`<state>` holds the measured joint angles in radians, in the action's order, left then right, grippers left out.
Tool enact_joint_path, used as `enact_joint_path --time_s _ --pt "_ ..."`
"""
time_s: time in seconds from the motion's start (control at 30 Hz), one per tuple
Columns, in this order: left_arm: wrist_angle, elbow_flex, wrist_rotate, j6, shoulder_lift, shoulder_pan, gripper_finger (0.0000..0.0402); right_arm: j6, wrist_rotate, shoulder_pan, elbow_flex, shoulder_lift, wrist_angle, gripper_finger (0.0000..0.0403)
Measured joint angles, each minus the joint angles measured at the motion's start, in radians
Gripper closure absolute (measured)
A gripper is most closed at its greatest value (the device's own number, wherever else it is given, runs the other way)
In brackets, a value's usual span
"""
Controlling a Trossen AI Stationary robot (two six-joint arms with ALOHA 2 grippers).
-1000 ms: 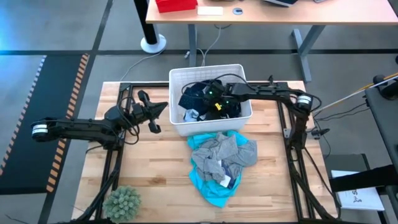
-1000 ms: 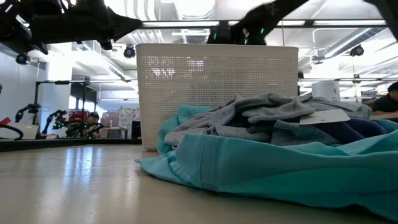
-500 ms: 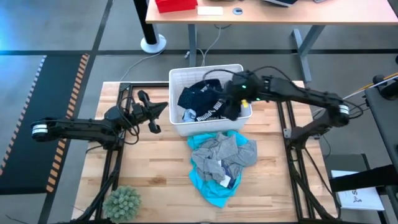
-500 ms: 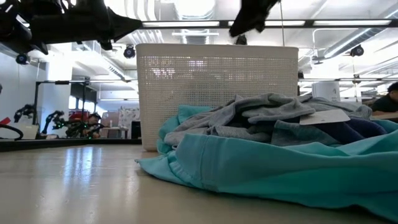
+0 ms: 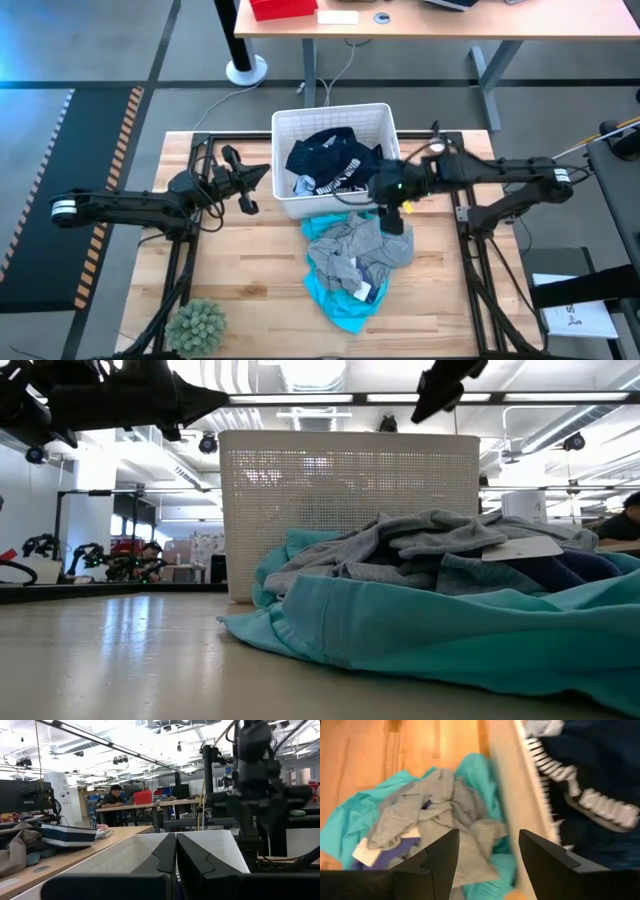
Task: Sort clothes
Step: Put the gray socks into the white bin
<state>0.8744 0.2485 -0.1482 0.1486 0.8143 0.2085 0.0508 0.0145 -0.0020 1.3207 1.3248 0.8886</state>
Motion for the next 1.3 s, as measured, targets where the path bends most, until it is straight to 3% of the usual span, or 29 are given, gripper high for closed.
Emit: enact_joint_path --time_s 0.6,0.9,1.13,1.3 --pt "0.014 0.0 0.0 0.0 0.003 0.001 0.0402 0.33 0.004 0.282 -0.324 0.106 -0.522 0.0211" --pt "0.024 0.0 0.0 0.0 0.014 0.001 0.0402 0.465 0.012 0.312 -0.328 0.254 -0.582 0.0213" --pt "0.023 0.0 0.0 0.004 0.019 0.001 0.0402 0.475 0.002 0.314 -0.301 0.361 -0.646 0.0214" --pt "0.023 0.0 0.001 0.01 0.019 0.001 0.0402 0.462 0.004 0.314 -0.254 0.415 -0.631 0.0252"
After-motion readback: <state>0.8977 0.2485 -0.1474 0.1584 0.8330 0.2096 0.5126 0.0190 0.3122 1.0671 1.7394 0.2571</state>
